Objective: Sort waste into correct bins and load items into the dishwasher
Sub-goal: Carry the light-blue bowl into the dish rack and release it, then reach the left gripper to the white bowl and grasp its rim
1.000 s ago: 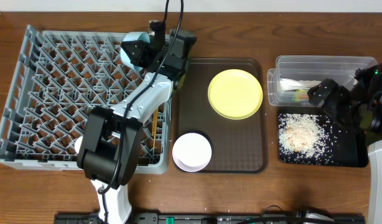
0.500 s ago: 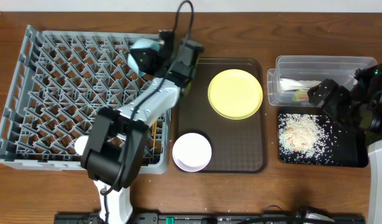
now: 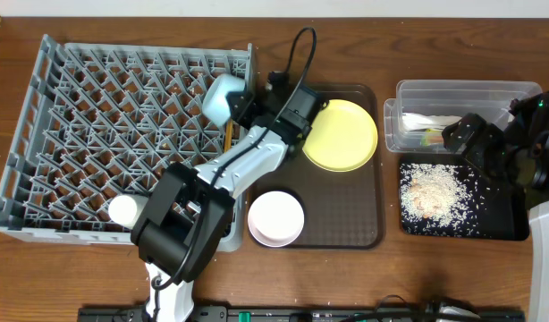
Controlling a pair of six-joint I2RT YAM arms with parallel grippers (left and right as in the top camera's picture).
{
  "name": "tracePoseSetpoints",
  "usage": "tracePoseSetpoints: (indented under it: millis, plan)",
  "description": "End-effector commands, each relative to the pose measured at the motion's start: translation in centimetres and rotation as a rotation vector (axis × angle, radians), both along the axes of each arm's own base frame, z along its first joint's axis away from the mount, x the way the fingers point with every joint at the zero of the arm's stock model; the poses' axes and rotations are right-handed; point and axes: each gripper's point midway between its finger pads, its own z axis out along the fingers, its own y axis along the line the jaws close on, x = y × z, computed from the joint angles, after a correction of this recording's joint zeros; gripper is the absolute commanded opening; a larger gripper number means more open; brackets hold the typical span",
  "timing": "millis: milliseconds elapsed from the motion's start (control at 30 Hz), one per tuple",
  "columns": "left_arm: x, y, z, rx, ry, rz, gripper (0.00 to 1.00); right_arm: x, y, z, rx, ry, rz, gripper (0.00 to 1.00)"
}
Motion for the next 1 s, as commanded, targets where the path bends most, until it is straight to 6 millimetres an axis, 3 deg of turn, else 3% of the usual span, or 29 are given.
tracePoseSetpoints:
  millis: [0, 167, 333, 533, 600, 667, 767, 967]
  plan:
    - [-0.5, -1.4, -1.1, -0.183, 0.027, -0.023, 0.32, 0.0, -0.2, 0.2, 0.002, -0.007, -0.003, 0.99]
    - [-1.5, -3.0, -1.1, -0.348, 0.092, -0.071, 0.40, 0.0, -0.2, 0.2, 0.002, -0.007, -0.003, 0.99]
    - [-2.8, -5.8, 2.5, -0.566, 0.120, -0.189, 0.46, 0.0, -0.2, 0.2, 0.002, -0.007, -0.003, 0.99]
    - [-8.2, -9.8, 5.6, -0.915, 0.299, -0.316, 0.47, 0.0, -0.2, 0.2, 0.002, -0.006, -0.003, 0.99]
    - [-10.6, -10.6, 5.4, -1.002, 0.402, -0.312, 0.34, 0.0, -0.2, 0.2, 0.002, -0.007, -0.003, 0.99]
    - [-13.1, -11.3, 4.5, -1.082, 0.525, -0.267, 0.09, 0.0, -0.2, 0.2, 0.002, -0.007, -0.003, 0.99]
    - [-16.6, -11.6, 2.7, -1.111, 0.701, -0.205, 0.08, 0.0, -0.2, 0.2, 0.002, -0.007, -0.003, 0.99]
    - [-21.5, -10.7, -0.9, -1.024, 0.884, -0.072, 0.08, 0.0, -0.2, 0.2, 0.002, -0.007, -0.003, 0.99]
